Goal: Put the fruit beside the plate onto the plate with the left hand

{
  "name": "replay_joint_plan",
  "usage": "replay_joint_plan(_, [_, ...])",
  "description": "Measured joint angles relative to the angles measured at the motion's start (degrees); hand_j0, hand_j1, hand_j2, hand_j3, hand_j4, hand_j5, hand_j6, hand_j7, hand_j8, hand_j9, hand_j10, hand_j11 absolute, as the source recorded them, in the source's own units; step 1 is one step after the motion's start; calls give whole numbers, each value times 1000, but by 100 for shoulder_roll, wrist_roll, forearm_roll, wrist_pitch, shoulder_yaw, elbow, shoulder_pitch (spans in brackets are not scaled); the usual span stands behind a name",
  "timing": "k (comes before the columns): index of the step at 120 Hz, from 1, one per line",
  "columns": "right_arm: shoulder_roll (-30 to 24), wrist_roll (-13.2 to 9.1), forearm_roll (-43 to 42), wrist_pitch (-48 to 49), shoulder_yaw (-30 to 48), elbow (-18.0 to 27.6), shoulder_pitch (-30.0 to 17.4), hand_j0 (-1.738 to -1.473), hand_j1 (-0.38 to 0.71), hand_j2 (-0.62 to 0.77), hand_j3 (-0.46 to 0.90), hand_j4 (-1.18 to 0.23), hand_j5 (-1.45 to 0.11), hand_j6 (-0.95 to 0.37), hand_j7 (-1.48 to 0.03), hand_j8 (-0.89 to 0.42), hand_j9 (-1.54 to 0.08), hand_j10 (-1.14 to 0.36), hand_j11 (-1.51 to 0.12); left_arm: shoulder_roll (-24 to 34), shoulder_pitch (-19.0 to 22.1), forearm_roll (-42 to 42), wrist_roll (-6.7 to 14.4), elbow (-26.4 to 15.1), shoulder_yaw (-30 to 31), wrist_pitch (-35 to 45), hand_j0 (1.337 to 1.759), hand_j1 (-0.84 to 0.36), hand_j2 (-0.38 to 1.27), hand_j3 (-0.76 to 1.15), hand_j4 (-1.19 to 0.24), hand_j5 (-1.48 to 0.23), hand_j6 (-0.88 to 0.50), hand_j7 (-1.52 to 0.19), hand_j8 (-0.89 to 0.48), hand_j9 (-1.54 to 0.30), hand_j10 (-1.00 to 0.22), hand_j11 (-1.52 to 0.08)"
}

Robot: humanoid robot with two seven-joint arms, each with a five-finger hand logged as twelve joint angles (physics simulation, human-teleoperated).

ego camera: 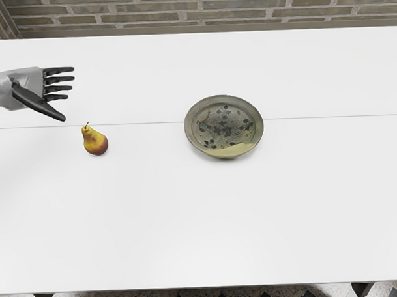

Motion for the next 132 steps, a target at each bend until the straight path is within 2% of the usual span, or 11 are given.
replay_joint_plan(19, [0,-5,0,2,0,-1,1,-1658,-314,-6,0,-30,-38,-30,-38,-30,-38,-30,-38,7,29,62,-3,-7,0,0,1658,349,0,0,-1,0,-1,0,-1,0,0,0])
replay_joint_plan(25, [0,-5,0,2,0,-1,2,-1658,-314,-6,0,-30,-38,-30,-38,-30,-38,-30,-38,-75,29,226,-84,8,1,-1,1658,349,1,0,-1,0,0,0,0,0,0,0])
replay_joint_plan(28, [0,-5,0,2,0,-1,2,-1658,-314,-6,0,-30,-38,-30,-38,-30,-38,-30,-38,-102,27,373,-210,19,0,0,1658,349,1,0,-1,0,-1,0,-1,0,0,0])
replay_joint_plan(59, [0,-8,0,2,0,-2,2,-1658,-314,-6,0,-30,-38,-30,-38,-30,-38,-30,-38,-349,260,1949,-2084,248,-13,1,1658,349,1,0,-2,0,-2,0,-2,0,-1,0])
replay_joint_plan(64, [0,-7,0,2,0,-2,2,-1658,-314,-6,0,-30,-38,-30,-38,-30,-38,-30,-38,-379,320,2108,-2309,280,-8,1,1658,349,2,0,-1,0,-2,0,-1,0,-1,0])
replay_joint_plan(70, [0,-8,0,2,0,-2,2,-1658,-314,-6,0,-30,-38,-30,-38,-30,-38,-30,-38,-476,346,2227,-2485,309,-5,1,1658,349,2,0,-2,0,-2,0,-2,0,-1,0])
replay_joint_plan(86, [0,-9,0,2,0,-2,2,-1658,-314,-6,0,-30,-38,-30,-38,-30,-38,-30,-38,-552,523,2214,-2707,411,-41,2,1658,349,2,0,-2,0,-3,0,-2,0,-1,0])
replay_joint_plan(101, [0,-8,0,2,0,-2,2,-1658,-314,-6,0,-30,-38,-30,-38,-30,-38,-30,-38,-608,672,1917,-2853,750,-53,2,1658,349,2,0,-3,0,-3,0,-2,0,-2,0])
replay_joint_plan(110, [0,-8,0,2,0,-2,2,-1658,-314,-6,0,-30,-38,-30,-38,-30,-38,-30,-38,-854,681,1802,-2970,971,-56,2,1658,349,2,0,-2,0,-2,0,-2,0,-1,0])
replay_joint_plan(117, [0,-8,0,2,0,-2,2,-1658,-314,-6,0,-30,-38,-30,-38,-30,-38,-30,-38,-1024,871,1576,-3019,1104,-60,2,1658,349,2,0,-2,0,-2,0,-2,0,-1,0])
replay_joint_plan(132, [0,-9,0,2,0,-2,2,-1658,-314,-6,0,-30,-38,-30,-38,-30,-38,-30,-38,-1118,946,1298,-3064,1311,-56,2,1658,349,3,0,-2,0,-3,0,-2,0,-1,0])
